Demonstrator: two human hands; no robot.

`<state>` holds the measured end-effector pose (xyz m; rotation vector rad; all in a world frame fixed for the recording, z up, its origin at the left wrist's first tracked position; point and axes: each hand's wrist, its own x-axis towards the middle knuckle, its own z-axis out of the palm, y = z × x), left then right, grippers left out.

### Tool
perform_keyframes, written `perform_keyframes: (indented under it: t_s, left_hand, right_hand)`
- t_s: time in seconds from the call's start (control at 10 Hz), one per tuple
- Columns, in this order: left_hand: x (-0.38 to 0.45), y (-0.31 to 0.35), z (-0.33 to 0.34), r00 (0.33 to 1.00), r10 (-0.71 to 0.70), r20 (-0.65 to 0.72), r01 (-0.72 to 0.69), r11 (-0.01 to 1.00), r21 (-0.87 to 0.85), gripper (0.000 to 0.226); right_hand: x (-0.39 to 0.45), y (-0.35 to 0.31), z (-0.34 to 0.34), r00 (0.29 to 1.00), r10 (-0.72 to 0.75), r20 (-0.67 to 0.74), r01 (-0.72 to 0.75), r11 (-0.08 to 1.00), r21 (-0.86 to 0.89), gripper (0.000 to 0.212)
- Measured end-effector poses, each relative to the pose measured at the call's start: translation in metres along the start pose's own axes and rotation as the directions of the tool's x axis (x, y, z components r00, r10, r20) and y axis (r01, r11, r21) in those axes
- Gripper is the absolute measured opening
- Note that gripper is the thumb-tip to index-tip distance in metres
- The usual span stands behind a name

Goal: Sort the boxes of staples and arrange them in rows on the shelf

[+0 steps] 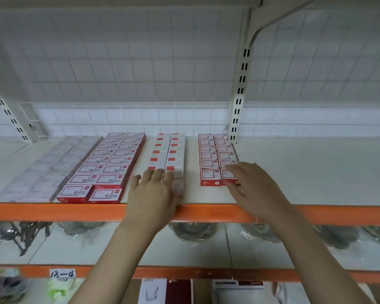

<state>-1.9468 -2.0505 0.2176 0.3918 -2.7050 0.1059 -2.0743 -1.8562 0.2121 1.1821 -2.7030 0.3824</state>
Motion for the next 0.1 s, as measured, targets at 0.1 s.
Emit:
perform_keyframes:
  t_s: [0.1]
  left_hand:
    - [-0.0447, -0.0036, 0.0179, 0.997, 0.070, 0.025, -0.070, 0.997, 0.019, 0.034]
  right_hand:
    - [-0.0386, 0.0232, -0.0010, 1.000, 0.005, -0.009, -0.005, 1.000, 0.009, 0.044]
